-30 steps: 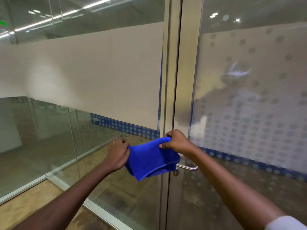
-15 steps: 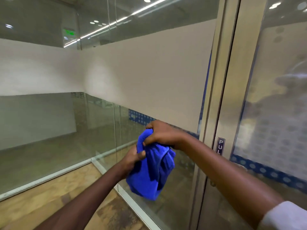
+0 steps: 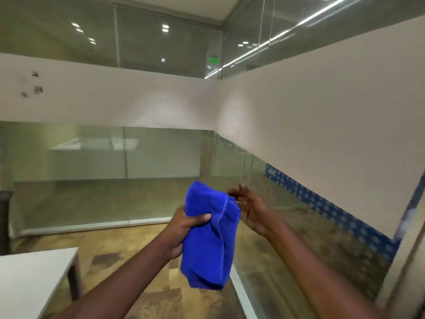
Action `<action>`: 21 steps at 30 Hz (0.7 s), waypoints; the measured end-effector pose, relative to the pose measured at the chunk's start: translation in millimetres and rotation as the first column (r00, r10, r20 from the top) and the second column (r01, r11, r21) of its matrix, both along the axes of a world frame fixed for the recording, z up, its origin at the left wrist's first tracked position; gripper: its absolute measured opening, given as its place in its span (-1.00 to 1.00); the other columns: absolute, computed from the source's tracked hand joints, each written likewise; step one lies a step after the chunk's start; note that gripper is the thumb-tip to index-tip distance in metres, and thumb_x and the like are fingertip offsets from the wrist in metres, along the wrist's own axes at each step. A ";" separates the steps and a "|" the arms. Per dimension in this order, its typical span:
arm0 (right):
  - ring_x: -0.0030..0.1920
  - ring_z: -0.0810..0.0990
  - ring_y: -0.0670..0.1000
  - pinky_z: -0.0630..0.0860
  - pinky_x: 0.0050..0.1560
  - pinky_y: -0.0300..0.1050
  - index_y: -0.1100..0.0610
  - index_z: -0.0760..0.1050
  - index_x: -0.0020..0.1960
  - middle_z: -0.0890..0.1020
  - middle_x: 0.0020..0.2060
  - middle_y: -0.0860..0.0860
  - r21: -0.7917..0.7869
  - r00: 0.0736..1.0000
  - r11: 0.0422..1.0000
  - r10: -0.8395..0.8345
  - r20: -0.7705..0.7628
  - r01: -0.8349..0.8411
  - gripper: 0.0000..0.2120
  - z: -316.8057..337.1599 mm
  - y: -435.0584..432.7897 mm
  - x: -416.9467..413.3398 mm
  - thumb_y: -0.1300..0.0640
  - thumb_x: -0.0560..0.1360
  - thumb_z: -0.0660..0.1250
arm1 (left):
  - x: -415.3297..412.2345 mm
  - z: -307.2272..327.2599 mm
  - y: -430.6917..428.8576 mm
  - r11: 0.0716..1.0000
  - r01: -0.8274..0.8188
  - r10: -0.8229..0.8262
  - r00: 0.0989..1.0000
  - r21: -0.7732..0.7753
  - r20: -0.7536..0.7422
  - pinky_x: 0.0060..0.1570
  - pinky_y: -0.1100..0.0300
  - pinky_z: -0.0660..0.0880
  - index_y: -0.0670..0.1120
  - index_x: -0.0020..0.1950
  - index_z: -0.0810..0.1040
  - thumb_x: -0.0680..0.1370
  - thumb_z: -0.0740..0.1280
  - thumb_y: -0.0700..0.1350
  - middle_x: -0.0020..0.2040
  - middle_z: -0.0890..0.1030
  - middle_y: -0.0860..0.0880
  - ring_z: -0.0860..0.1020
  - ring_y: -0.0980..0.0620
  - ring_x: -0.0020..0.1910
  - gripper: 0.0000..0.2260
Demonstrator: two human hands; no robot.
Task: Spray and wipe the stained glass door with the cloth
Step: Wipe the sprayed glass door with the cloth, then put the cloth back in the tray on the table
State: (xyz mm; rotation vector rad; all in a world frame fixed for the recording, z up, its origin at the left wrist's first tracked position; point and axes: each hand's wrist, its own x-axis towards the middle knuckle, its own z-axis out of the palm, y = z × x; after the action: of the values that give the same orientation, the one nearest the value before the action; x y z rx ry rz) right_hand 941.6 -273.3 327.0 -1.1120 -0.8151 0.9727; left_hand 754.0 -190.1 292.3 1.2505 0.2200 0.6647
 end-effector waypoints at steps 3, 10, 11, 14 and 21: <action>-0.07 0.61 0.16 0.55 -0.06 -0.02 0.31 0.62 0.02 0.62 -0.05 0.23 0.019 0.979 0.979 0.204 0.007 -0.204 -0.64 -35.6 16.7 -8.1 0.20 0.25 0.43 | -14.5 -5.6 13.8 0.989 -0.133 0.133 0.991 -0.068 -0.003 -0.08 0.01 0.59 -0.24 0.11 0.57 0.24 0.57 -0.14 0.00 0.64 -0.22 0.62 -0.19 -0.04 -0.52; -0.13 0.67 0.09 0.61 -0.11 -0.10 0.36 0.61 0.05 0.69 -0.14 0.18 0.016 0.894 0.904 0.418 0.161 -0.426 -0.72 -45.4 65.9 -66.7 0.40 0.38 0.27 | -64.4 -28.4 22.3 0.941 -0.325 0.324 0.946 -0.092 -0.033 0.03 -0.04 0.54 -0.29 0.16 0.53 0.30 0.54 -0.18 0.06 0.61 -0.26 0.59 -0.22 0.02 -0.52; -0.13 0.68 0.08 0.61 -0.14 -0.11 0.38 0.59 0.09 0.70 -0.12 0.18 0.009 0.892 0.906 0.415 0.181 -0.424 -0.73 -46.3 72.5 -77.9 0.42 0.41 0.28 | -74.0 -30.6 22.5 0.932 -0.352 0.350 0.936 -0.082 -0.036 0.05 -0.05 0.54 -0.29 0.17 0.52 0.32 0.53 -0.19 0.07 0.61 -0.26 0.58 -0.22 0.03 -0.53; -0.10 0.68 0.11 0.63 -0.08 -0.03 0.34 0.59 0.13 0.70 -0.09 0.19 0.012 0.889 0.900 0.428 0.165 -0.436 -0.75 -46.3 93.0 -114.1 0.43 0.50 0.26 | -105.8 -35.9 25.5 0.898 -0.439 0.437 0.898 -0.041 -0.044 0.08 -0.05 0.53 -0.27 0.17 0.54 0.31 0.54 -0.17 0.08 0.62 -0.26 0.59 -0.23 0.05 -0.52; -0.35 0.60 0.04 0.57 -0.31 -0.09 0.22 0.46 -0.17 0.63 -0.32 0.12 -0.003 0.864 0.865 0.503 0.014 -0.503 -0.85 -50.7 139.3 -207.7 0.22 0.49 0.41 | -187.2 -46.9 36.2 0.733 -0.680 0.680 0.732 0.010 -0.054 0.15 -0.12 0.52 -0.19 0.18 0.56 0.33 0.53 -0.16 0.12 0.62 -0.29 0.59 -0.25 0.11 -0.55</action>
State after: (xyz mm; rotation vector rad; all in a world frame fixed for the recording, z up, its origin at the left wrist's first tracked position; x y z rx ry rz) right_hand 733.9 -134.0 276.3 -0.9183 -1.1512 1.3982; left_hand 566.8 -153.8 245.3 1.1656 0.7568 1.2634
